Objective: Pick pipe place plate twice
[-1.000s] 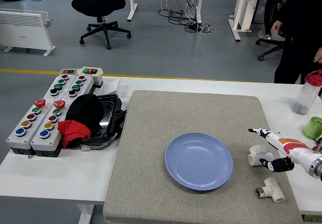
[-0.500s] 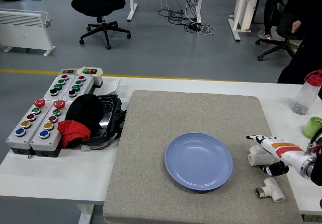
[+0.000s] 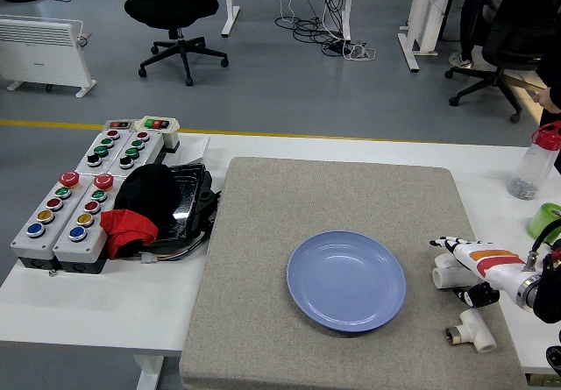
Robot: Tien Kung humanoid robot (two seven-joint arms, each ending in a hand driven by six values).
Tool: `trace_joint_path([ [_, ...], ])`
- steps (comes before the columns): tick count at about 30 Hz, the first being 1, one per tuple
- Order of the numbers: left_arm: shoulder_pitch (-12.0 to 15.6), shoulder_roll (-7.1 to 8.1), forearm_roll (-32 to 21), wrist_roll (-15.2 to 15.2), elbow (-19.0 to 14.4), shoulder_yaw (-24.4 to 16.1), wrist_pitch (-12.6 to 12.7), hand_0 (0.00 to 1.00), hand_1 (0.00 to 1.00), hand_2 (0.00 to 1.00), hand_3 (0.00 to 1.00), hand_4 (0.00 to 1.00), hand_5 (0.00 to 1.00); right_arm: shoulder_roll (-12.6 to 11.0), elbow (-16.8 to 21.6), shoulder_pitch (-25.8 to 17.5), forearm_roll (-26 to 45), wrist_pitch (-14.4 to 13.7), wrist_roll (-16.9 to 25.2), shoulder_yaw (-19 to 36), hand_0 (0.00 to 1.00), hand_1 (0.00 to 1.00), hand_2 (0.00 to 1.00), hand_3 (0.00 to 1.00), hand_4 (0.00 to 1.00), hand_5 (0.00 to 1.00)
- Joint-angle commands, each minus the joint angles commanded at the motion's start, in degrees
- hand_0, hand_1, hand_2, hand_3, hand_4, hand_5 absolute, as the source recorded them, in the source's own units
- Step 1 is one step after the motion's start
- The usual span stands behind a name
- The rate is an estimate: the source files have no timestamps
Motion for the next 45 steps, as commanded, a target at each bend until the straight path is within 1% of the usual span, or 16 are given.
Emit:
trace_joint_path([
  [3,0.07,-0.01,0.16,0.06,0.0,-0.03,-0.03,0.714,0.757,0.72,0.661,0.405,0.998,0.01,-0.39,0.1,1.13,-1.11,0.34,-0.76,0.684,0.685,0.702,0.754,0.521,0.002],
  [5,0.12,-0.02,0.21,0.07,0.0,-0.03,-0.05,0.714,0.757,0.72,0.661,0.405,0.998,-0.03,-0.58,0.09,1.59,-1.23,0.38,-1.14,0.684,0.685,0.702,0.754,0.521,0.002],
  [6,0.16,-0.03,0.2,0.07,0.0,-0.04,-0.04,0.713,0.756,0.72,0.661,0.405,0.998,-0.02,-0.67,0.04,1.75,-1.21,0.37,-1.26,0.564,0.584,0.592,0.699,0.478,0.002],
  [11,0.29,-0.07,0.3,0.11,0.0,-0.08,-0.03,0.713,0.756,0.72,0.661,0.405,0.998,0.12,-0.86,-0.18,2.37,-1.77,0.4,-1.34,0.564,0.584,0.592,0.699,0.478,0.002],
  [12,0.3,-0.07,0.33,0.12,0.0,-0.09,-0.04,0.713,0.756,0.72,0.661,0.405,0.998,0.14,-0.87,-0.2,2.47,-1.9,0.4,-1.35,0.504,0.55,0.567,0.665,0.446,0.002],
  [16,0.37,-0.07,0.53,0.18,0.0,-0.09,-0.1,0.713,0.756,0.72,0.661,0.405,0.998,0.11,-0.48,-0.37,2.85,-2.97,0.62,-0.97,0.504,0.55,0.567,0.665,0.446,0.002],
  [21,0.48,-0.08,0.75,0.22,0.0,-0.21,-0.14,0.713,0.756,0.72,0.661,0.405,0.998,0.07,1.18,-0.52,3.12,-4.92,1.15,-0.01,0.489,0.541,0.562,0.65,0.431,0.002],
  [27,0.43,-0.04,0.4,0.13,0.0,-0.02,-0.15,0.713,0.756,0.72,0.661,0.404,0.998,0.51,4.66,-0.19,4.1,-6.93,1.86,0.37,0.475,0.532,0.56,0.631,0.411,0.002],
  [30,0.39,-0.06,0.34,0.11,0.0,0.01,-0.15,0.713,0.756,0.72,0.661,0.405,0.998,0.99,5.92,0.25,5.15,-7.23,2.02,0.07,0.477,0.531,0.559,0.629,0.409,0.002],
  [31,0.38,-0.04,-0.08,0.03,0.0,0.27,-0.1,0.713,0.756,0.72,0.661,0.405,0.998,1.53,7.07,0.79,6.34,-6.83,2.16,-0.46,0.477,0.531,0.559,0.629,0.409,0.002],
  [35,0.35,-0.03,-0.7,-0.08,0.0,0.67,-0.05,0.713,0.756,0.72,0.661,0.405,0.998,2.67,8.73,2.21,7.6,-6.1,1.98,-2.28,0.477,0.531,0.559,0.629,0.409,0.002],
  [37,0.3,-0.02,-0.87,-0.09,0.0,0.86,-0.07,0.713,0.756,0.72,0.661,0.405,0.998,3.8,9.51,3.64,8.55,-4.77,1.88,-4.39,0.487,0.536,0.561,0.629,0.403,0.002],
  [40,0.31,-0.01,-1.11,-0.14,0.0,0.98,-0.04,0.713,0.756,0.72,0.661,0.405,0.998,4.97,9.45,4.96,9.34,-3.03,1.64,-6.12,0.487,0.536,0.561,0.629,0.403,0.002],
  [41,0.31,-0.01,-1.12,-0.15,0.0,0.99,-0.04,0.713,0.756,0.72,0.661,0.405,0.998,5.86,9.11,5.89,9.4,-1.74,1.28,-7.2,0.487,0.536,0.561,0.629,0.403,0.002],
  [42,0.31,0.01,-1.21,-0.17,0.0,1.05,-0.04,0.714,0.756,0.72,0.661,0.405,0.998,6.51,8.82,6.54,9.52,-0.86,1.01,-7.97,0.535,0.569,0.58,0.637,0.403,0.002],
  [45,0.33,0.07,-1.4,-0.25,0.0,1.11,0.02,0.714,0.756,0.72,0.661,0.405,0.998,7.98,7.98,8.1,9.85,1.34,0.41,-10.1,0.535,0.569,0.58,0.637,0.403,0.002],
])
